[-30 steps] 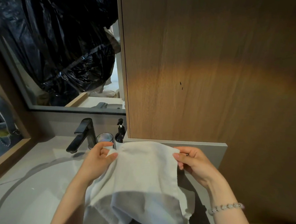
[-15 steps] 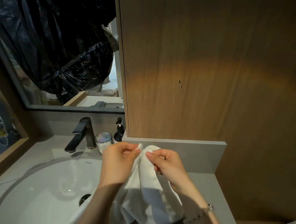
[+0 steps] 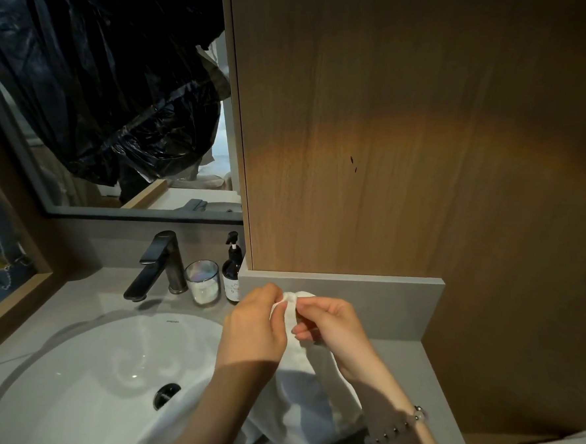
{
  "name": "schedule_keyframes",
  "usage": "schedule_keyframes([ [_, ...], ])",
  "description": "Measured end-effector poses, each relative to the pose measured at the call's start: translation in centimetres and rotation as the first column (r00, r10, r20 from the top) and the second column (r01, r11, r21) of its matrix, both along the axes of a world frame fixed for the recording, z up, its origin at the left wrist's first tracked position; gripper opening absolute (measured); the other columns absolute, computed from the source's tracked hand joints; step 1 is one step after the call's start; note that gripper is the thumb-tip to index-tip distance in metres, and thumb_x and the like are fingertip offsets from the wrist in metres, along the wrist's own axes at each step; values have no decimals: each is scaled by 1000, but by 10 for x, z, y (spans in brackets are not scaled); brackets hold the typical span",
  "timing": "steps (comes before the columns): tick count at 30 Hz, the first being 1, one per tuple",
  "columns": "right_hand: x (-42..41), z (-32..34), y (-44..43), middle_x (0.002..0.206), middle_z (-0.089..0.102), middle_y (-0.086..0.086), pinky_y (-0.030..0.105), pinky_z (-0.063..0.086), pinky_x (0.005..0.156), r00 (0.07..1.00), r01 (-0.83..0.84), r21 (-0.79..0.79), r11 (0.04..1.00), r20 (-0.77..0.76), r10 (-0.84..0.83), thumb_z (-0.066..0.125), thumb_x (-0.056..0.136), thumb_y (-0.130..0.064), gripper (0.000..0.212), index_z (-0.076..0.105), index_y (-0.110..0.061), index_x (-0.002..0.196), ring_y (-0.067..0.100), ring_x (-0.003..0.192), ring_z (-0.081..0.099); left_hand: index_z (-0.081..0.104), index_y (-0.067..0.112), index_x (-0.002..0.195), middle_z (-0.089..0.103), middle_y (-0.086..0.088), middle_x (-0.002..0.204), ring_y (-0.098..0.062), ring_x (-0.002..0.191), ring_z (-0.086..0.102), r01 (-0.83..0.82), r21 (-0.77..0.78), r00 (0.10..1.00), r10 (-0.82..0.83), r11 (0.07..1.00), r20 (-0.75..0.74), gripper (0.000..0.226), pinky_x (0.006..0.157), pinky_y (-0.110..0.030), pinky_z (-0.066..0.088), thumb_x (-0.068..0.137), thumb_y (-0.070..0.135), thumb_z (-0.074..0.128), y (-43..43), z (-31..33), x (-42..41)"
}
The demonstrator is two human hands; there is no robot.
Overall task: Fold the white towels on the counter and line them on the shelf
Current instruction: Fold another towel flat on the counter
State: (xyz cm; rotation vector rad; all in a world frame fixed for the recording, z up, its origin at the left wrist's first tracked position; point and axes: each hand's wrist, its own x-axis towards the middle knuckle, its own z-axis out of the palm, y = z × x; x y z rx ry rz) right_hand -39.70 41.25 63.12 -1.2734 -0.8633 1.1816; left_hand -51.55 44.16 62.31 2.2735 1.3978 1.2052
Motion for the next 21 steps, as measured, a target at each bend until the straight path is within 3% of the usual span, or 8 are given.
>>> schedule_keyframes([
  [4, 3, 2, -1, 57, 56, 6, 13, 44, 46, 1000, 3, -12, 1000, -22, -4, 54, 93, -10, 32, 63, -9, 63, 5, 42, 53, 69, 14, 80, 68, 4, 72, -11, 68, 59, -13, -2, 996, 13, 1000, 87, 14, 60, -11, 35, 82, 19, 56, -4, -11, 3],
  [6, 5, 1, -1, 56, 56, 5, 13, 43, 45, 999, 21, -15, 1000, -28, -21, 56, 92, -12, 32, 63, -11, 61, 4, 42, 53, 74, 18, 93, 73, 3, 85, -14, 77, 67, -39, -50, 995, 44, 998, 89, 22, 68, -17, 42, 85, 23, 54, -10, -12, 6],
  [10, 12, -1, -1, 55, 60, 2, 16, 44, 51, 999, 48, -27, 998, 4, -48, 61, 90, -20, 25, 68, -15, 66, 5, 46, 55, 70, 22, 112, 70, 5, 111, -12, 100, 65, -10, -110, 994, 22, 994, 111, 43, 82, -13, 39, 80, 34, 43, -20, -12, 16],
  [13, 18, -2, -1, 52, 61, -1, 16, 45, 55, 998, 63, -2, 998, 25, -63, 65, 87, -23, 18, 70, -13, 73, 5, 48, 55, 71, 17, 111, 69, 3, 111, -1, 102, 58, 87, -76, 988, -76, 993, 135, 41, 89, -5, 33, 80, 28, 45, -18, -13, 19],
  [17, 23, -8, 1, 50, 57, -2, 18, 44, 58, 993, 109, 14, 994, 39, -110, 64, 87, -18, 15, 70, -10, 76, 5, 46, 51, 66, 19, 117, 55, 20, 114, 13, 103, 49, 282, -230, 941, -222, 931, 257, 52, 89, 4, 27, 75, 19, 37, -15, -10, 17],
  [21, 27, -13, 2, 50, 54, -1, 19, 43, 60, 991, 118, 23, 993, 63, -120, 58, 91, -14, 16, 69, -15, 78, 7, 48, 48, 66, 20, 117, 55, 19, 117, 18, 106, 44, 378, -341, 914, -289, 861, 284, 51, 89, 6, 24, 75, 23, 37, -10, -10, 11],
])
